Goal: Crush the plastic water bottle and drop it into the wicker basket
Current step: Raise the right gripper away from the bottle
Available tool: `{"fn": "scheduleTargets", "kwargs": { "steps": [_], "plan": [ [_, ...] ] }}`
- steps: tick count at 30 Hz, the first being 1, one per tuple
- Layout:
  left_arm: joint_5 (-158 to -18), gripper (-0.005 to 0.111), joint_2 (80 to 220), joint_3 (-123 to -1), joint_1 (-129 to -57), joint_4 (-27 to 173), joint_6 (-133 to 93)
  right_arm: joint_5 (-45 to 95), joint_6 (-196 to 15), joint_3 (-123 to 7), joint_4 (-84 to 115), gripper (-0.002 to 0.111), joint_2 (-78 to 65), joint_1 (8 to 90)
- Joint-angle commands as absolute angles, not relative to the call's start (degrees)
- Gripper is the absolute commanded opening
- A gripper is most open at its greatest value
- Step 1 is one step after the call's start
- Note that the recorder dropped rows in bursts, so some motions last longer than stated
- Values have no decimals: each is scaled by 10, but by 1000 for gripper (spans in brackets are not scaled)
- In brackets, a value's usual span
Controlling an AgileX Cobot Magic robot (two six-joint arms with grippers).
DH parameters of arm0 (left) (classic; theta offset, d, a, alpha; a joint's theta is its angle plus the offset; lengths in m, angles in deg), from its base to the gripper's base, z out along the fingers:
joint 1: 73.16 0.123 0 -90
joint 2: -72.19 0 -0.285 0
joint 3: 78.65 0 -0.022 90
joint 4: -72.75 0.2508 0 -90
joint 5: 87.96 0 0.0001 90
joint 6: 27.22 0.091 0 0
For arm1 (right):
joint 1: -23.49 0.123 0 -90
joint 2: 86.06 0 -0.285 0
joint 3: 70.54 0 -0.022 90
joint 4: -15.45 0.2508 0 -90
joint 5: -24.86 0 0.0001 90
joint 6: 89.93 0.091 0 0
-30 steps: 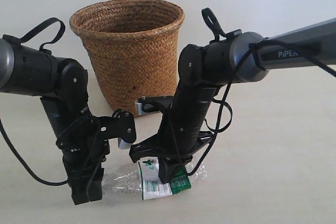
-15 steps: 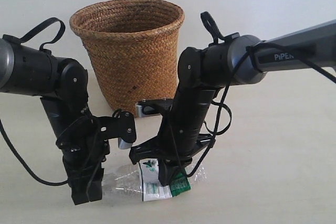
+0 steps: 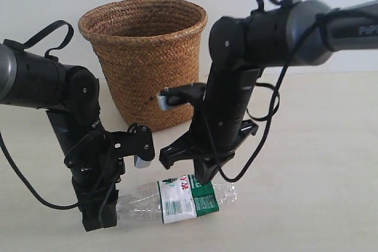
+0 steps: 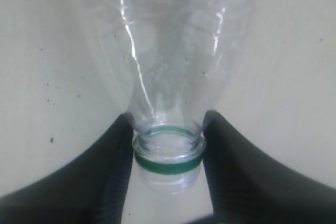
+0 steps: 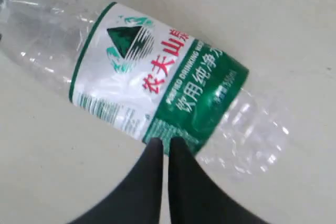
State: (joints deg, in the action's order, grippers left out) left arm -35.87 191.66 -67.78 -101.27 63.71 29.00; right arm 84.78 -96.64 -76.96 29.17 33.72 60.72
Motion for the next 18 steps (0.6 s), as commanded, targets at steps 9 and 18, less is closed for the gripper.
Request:
{"fn": "scheduleTargets", "kwargs": {
  "steps": [9, 18],
  "plan": [
    [-349, 4, 1916, -677, -1017, 637, 291, 886, -945, -767, 166, 0, 125, 606],
    [-352, 4, 1916, -677, -1016, 637, 291, 831, -930, -709, 148, 0, -123, 606]
  ]
}}
